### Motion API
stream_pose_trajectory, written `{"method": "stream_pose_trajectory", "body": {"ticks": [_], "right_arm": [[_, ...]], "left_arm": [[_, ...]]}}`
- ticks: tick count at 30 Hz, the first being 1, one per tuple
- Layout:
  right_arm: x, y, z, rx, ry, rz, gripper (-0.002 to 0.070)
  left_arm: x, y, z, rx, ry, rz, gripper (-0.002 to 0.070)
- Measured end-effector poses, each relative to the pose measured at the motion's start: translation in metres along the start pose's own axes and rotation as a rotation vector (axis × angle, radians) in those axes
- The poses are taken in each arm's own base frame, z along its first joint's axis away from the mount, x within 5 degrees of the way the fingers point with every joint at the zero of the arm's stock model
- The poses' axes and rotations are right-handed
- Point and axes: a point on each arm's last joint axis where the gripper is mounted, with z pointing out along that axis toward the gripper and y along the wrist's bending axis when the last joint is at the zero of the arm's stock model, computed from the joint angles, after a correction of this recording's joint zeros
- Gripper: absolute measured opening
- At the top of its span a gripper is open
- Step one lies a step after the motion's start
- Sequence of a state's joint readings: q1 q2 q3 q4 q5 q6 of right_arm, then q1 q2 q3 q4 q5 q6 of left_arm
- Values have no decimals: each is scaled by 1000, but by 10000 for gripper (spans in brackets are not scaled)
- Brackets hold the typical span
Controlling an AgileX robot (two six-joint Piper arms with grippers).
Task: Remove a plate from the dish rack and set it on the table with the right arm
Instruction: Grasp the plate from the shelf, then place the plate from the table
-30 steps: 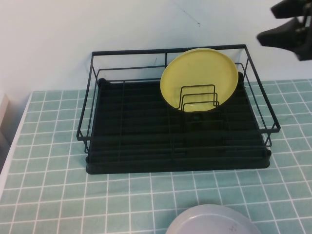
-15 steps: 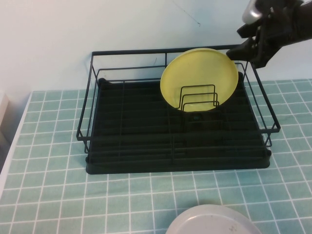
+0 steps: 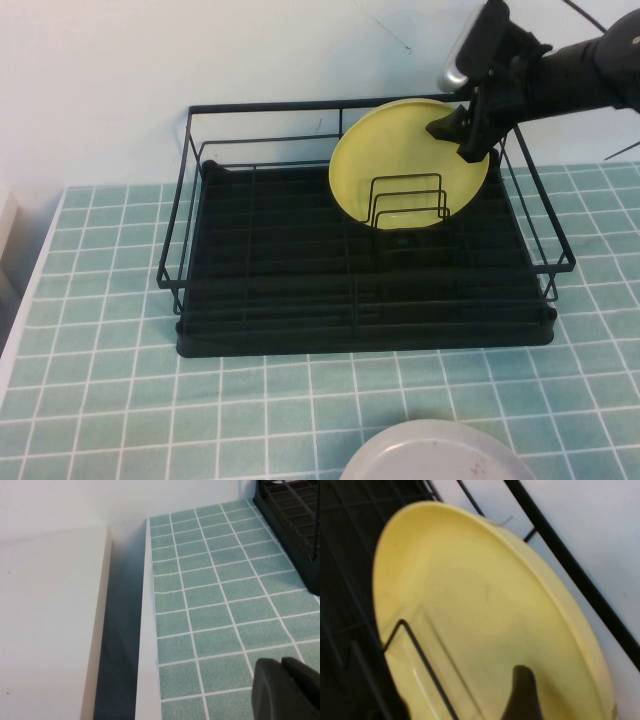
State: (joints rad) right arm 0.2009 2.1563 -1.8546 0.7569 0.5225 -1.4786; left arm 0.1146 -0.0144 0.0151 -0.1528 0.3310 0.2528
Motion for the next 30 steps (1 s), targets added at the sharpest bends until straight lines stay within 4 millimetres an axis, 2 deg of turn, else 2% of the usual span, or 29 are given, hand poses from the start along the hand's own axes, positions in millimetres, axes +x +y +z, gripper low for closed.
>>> {"method": "stream_pose_trajectory", "body": {"ticks": [3, 5, 7, 10, 14, 19, 20, 23, 26, 30], "right_arm": [[5, 3, 11, 17, 8, 4, 466], [7, 3, 14, 19, 13, 6, 413], [9, 4, 16, 15, 17, 3, 322], [8, 5, 15, 3, 23, -9, 138], [-5, 6, 1, -11, 8, -46, 123], [-42, -5, -45, 57, -62, -87, 116], [-52, -8, -58, 87, -85, -88, 97], [-80, -12, -100, 145, -150, -112, 97], [-101, -9, -138, 156, -196, -114, 97], [-120, 7, -191, 86, -185, -118, 97]], "left_arm": [[0, 0, 0, 0, 0, 0, -3], [0, 0, 0, 0, 0, 0, -3], [0, 0, 0, 0, 0, 0, -3], [0, 0, 0, 0, 0, 0, -3], [0, 0, 0, 0, 0, 0, -3], [0, 0, 0, 0, 0, 0, -3], [0, 0, 0, 0, 0, 0, -3], [0, 0, 0, 0, 0, 0, -3], [0, 0, 0, 0, 0, 0, -3], [0, 0, 0, 0, 0, 0, -3]]}}
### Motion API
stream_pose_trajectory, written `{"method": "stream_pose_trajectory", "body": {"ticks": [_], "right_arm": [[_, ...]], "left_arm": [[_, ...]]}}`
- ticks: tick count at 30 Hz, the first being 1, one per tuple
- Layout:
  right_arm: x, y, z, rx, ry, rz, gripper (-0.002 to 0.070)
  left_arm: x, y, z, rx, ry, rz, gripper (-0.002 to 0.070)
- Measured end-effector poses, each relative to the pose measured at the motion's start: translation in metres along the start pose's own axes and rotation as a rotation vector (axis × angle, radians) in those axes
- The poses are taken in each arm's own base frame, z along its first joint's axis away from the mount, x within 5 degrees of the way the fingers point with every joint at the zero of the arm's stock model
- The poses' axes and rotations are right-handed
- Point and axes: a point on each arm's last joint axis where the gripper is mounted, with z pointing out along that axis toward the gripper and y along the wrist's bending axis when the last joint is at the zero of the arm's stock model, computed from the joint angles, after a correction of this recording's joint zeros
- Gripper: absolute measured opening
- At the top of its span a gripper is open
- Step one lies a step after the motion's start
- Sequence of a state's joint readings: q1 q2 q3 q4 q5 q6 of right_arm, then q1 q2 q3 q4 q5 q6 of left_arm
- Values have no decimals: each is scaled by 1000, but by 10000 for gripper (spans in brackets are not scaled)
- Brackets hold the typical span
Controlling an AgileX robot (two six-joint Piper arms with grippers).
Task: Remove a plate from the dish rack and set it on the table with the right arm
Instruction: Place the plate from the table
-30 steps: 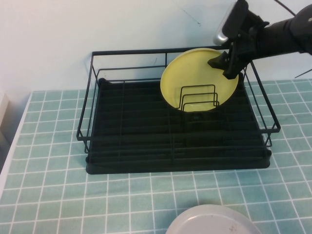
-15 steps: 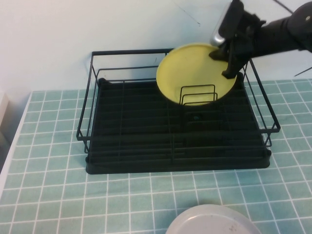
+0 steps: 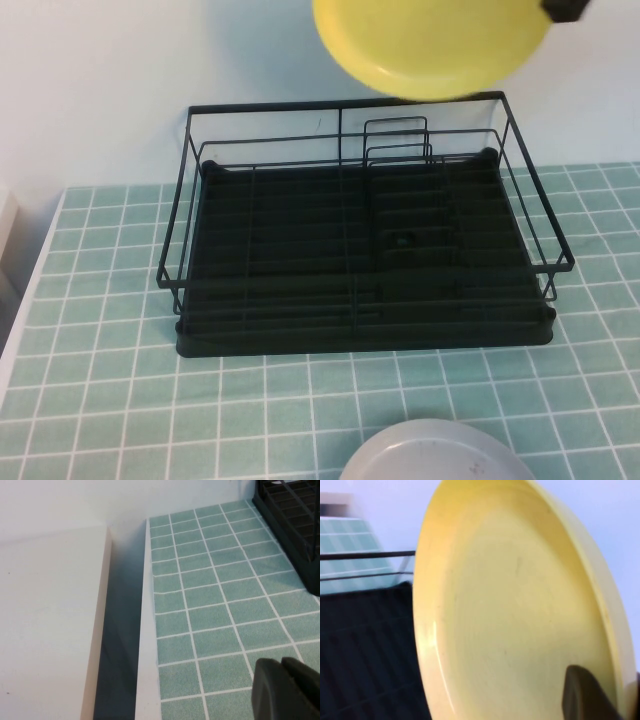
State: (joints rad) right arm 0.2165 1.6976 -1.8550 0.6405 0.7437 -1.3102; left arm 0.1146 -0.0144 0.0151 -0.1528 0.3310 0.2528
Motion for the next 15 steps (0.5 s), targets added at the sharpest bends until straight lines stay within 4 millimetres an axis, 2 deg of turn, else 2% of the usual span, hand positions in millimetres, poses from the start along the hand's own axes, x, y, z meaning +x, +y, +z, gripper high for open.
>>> {"method": "stream_pose_trajectory", "body": {"ticks": [5, 10, 13, 15], "right_arm": [[-18, 18, -72, -51, 195, 123, 97], [-24, 40, -144, 33, 367, 291, 97], [-16, 70, -180, 71, 387, 399, 97], [-1, 97, -195, 59, 409, 482, 97]], "left_arm": [[0, 0, 0, 0, 0, 0, -3], [0, 0, 0, 0, 0, 0, -3], [0, 0, 0, 0, 0, 0, -3], [0, 0, 0, 0, 0, 0, -3]]}}
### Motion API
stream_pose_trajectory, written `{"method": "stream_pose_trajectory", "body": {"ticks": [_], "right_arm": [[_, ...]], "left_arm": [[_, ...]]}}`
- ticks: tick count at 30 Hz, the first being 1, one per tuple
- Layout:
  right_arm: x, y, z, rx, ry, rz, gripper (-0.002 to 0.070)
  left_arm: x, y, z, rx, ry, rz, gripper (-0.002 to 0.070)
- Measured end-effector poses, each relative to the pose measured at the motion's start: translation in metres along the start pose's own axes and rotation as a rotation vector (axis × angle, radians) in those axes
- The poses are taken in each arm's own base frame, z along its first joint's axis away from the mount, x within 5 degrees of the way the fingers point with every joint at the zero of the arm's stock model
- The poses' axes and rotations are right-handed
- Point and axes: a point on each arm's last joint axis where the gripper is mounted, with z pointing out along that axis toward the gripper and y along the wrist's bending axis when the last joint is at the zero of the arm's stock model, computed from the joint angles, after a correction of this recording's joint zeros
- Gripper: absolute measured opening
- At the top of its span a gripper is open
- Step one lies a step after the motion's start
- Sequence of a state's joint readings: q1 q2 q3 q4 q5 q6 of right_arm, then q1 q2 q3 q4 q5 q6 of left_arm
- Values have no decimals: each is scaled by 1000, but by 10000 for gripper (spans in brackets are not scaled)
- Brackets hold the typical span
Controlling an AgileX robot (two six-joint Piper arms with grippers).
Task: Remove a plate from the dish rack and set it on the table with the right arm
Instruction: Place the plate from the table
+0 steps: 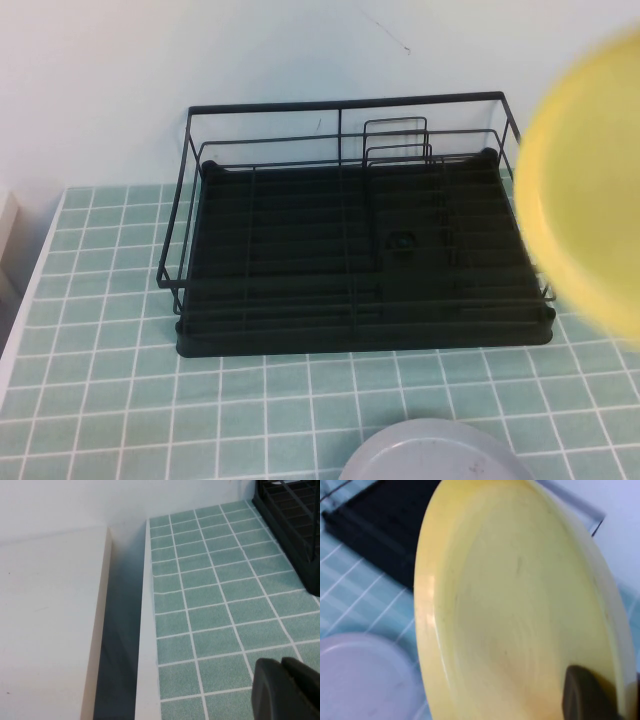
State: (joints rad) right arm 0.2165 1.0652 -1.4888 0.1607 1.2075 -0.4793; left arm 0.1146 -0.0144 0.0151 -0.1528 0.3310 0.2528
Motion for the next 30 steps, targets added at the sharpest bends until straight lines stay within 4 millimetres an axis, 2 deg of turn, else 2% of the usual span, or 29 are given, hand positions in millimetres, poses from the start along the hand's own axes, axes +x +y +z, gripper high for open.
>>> {"method": "stream_pose_trajectory", "body": {"ticks": [4, 8, 10, 13, 16, 23, 30], "right_arm": [[60, 33, 9, -90, 37, 164, 97], [116, 74, 30, -307, 48, 325, 97], [136, 89, 43, -410, 73, 386, 97], [156, 101, 62, -494, 123, 439, 97], [163, 103, 70, -510, 131, 430, 97], [156, 96, 84, -478, 86, 389, 97], [152, 89, 118, -514, 166, 381, 97]], "left_arm": [[0, 0, 0, 0, 0, 0, -3], [0, 0, 0, 0, 0, 0, -3], [0, 0, 0, 0, 0, 0, -4], [0, 0, 0, 0, 0, 0, -3], [0, 0, 0, 0, 0, 0, -3], [0, 0, 0, 0, 0, 0, -3], [0, 0, 0, 0, 0, 0, -3]]}}
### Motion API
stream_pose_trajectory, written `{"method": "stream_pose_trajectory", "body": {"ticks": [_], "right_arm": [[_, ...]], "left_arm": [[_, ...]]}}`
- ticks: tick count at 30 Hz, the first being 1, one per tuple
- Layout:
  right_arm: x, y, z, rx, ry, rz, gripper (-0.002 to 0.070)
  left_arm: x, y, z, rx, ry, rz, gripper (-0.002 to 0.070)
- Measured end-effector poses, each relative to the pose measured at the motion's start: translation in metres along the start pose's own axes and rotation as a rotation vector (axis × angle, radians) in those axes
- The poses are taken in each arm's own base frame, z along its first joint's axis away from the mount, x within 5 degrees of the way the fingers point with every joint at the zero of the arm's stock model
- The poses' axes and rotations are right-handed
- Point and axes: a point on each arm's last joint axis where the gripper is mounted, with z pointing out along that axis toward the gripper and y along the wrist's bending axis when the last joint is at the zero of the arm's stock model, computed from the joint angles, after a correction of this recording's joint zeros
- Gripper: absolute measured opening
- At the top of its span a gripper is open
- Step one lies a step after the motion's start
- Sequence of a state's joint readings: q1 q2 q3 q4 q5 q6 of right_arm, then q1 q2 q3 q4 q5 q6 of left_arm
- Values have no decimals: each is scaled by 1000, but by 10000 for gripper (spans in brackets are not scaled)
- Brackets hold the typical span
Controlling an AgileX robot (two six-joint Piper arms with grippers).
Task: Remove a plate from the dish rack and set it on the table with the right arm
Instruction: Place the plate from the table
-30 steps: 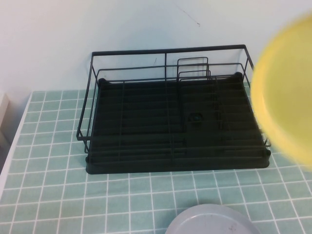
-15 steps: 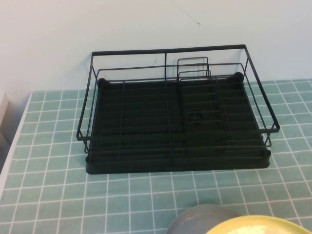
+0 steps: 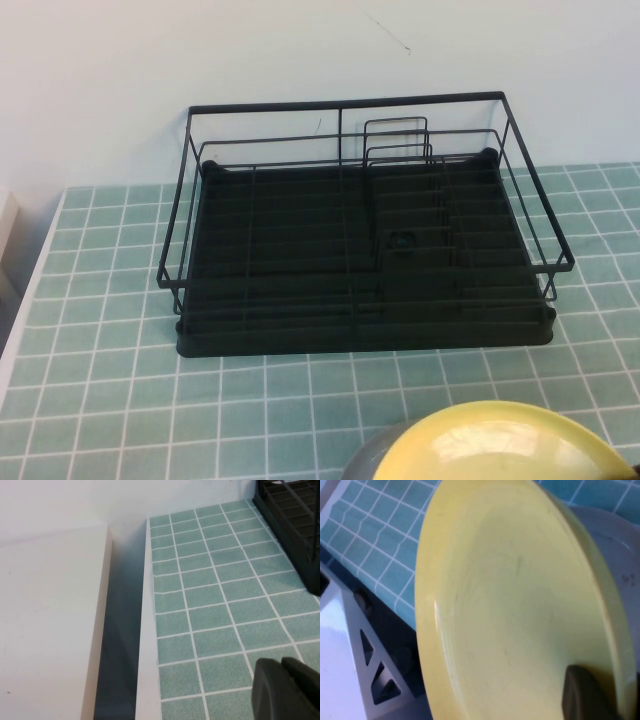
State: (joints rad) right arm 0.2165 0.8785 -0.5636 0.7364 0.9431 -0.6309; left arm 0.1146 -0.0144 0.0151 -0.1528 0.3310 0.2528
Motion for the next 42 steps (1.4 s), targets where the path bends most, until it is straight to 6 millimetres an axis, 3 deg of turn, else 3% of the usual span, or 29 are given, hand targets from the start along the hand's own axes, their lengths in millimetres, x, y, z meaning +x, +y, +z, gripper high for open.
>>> {"method": "stream_pose_trajectory", "body": {"ticks": [9, 19, 42], "right_arm": [[-17, -20, 34, -82, 42, 39, 97], [-24, -40, 58, -66, 54, 65, 97], [-28, -53, 79, -100, 62, 101, 97]], "left_arm": [[0, 0, 0, 0, 0, 0, -3], [0, 0, 0, 0, 0, 0, -3], [0, 0, 0, 0, 0, 0, -3]]}}
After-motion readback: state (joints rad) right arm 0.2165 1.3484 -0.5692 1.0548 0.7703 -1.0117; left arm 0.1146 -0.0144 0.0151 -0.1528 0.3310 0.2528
